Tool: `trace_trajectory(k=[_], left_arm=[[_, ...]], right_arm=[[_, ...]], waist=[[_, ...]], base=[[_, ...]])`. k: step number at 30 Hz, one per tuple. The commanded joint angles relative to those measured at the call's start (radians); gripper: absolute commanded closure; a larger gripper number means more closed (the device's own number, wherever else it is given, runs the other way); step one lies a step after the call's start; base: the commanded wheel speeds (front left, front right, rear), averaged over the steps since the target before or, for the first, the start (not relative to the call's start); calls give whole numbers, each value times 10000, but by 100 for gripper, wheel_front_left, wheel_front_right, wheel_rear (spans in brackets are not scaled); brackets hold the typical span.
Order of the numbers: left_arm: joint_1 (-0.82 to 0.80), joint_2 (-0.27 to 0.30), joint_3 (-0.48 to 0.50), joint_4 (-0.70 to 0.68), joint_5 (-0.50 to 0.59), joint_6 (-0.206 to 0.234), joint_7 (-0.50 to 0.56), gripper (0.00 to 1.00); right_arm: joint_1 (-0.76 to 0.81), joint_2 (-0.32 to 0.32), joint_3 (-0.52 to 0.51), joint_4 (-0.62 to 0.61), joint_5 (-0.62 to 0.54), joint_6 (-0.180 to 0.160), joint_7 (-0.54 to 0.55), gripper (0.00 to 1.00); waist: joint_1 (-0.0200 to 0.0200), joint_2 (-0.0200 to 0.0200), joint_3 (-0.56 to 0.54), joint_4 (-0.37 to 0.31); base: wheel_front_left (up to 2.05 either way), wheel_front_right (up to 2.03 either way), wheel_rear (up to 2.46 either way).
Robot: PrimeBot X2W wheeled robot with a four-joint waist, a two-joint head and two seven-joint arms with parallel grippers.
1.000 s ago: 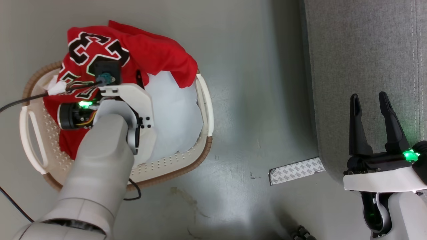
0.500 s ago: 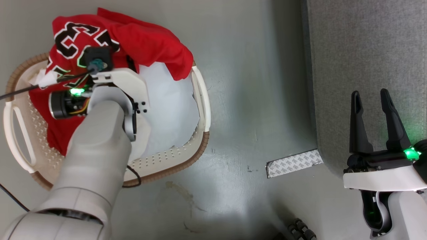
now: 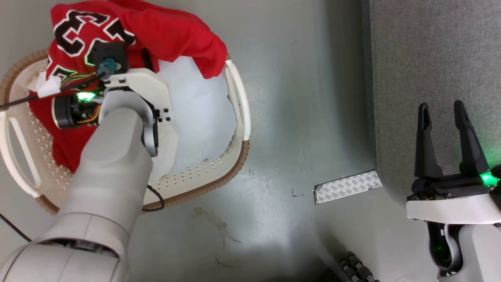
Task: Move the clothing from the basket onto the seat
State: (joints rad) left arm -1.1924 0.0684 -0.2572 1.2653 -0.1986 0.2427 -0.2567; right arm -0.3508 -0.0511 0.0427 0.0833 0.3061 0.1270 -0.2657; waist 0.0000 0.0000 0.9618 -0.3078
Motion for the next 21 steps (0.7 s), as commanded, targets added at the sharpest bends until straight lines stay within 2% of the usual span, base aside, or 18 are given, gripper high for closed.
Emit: trace_trajectory(k=[1,4,9,21], left_arm=[[-179,115,-6,-45,-54,19,-67,53],[-170,77,-52,-105,-60,64,-93,63],[-193,61,-136,-203,-42,104,-88,99],[-24,-7,-355,-463,-30,-47,-86,100]], right_arm=[[-90,6,1,108,26,64,24,0],[-75,7,-21,110,-3,70,25,0],[-113,18,-14,107,-17,75,33,0],[-229,33,-65,232,-74,94,38,0]], waist=[[0,0,38,6],[0,0,91,39],[0,0,174,76],[0,0,177,255]], base=[[0,0,0],[0,0,0],[0,0,0],[0,0,0]])
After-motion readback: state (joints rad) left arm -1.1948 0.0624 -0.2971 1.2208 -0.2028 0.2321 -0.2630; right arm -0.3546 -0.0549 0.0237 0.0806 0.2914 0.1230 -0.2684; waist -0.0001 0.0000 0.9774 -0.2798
